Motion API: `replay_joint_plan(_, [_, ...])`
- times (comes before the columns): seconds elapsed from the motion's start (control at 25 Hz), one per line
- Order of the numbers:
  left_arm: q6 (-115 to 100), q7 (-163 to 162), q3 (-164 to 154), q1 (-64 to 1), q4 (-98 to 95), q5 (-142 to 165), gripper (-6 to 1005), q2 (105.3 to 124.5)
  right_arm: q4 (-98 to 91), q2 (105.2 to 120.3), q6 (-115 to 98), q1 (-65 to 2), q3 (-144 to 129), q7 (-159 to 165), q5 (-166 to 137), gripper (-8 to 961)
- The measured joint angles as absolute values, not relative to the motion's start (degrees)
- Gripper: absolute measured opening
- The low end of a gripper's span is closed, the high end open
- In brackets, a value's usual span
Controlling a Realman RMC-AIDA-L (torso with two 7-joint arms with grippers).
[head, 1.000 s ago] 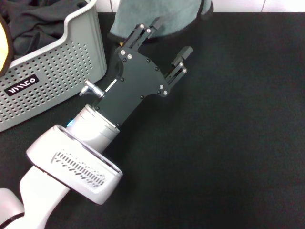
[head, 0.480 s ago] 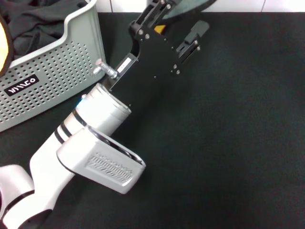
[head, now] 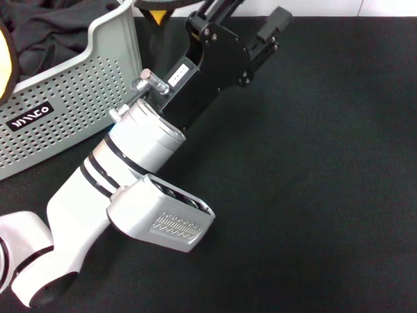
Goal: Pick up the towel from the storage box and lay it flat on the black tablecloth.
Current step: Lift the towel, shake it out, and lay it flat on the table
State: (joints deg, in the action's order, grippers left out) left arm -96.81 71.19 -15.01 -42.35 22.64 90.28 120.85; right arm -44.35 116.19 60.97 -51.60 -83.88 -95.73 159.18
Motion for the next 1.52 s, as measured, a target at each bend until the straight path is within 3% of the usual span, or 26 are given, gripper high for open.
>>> replay_joint_plan(0.4, [-96.86,78.40,-11.94,-42.31,20.99,90.47,679,120.85,-45.06,116.19,61.04,-52.93,-85.58,-92.31,159.36,31])
replay_joint_plan(1.52, [-95.03,90.37,-8.22,-39.41,17.41,88.97,679,120.85,-50.00,116.19,62.42,-48.80,-87.01,-86.42,159.44,34])
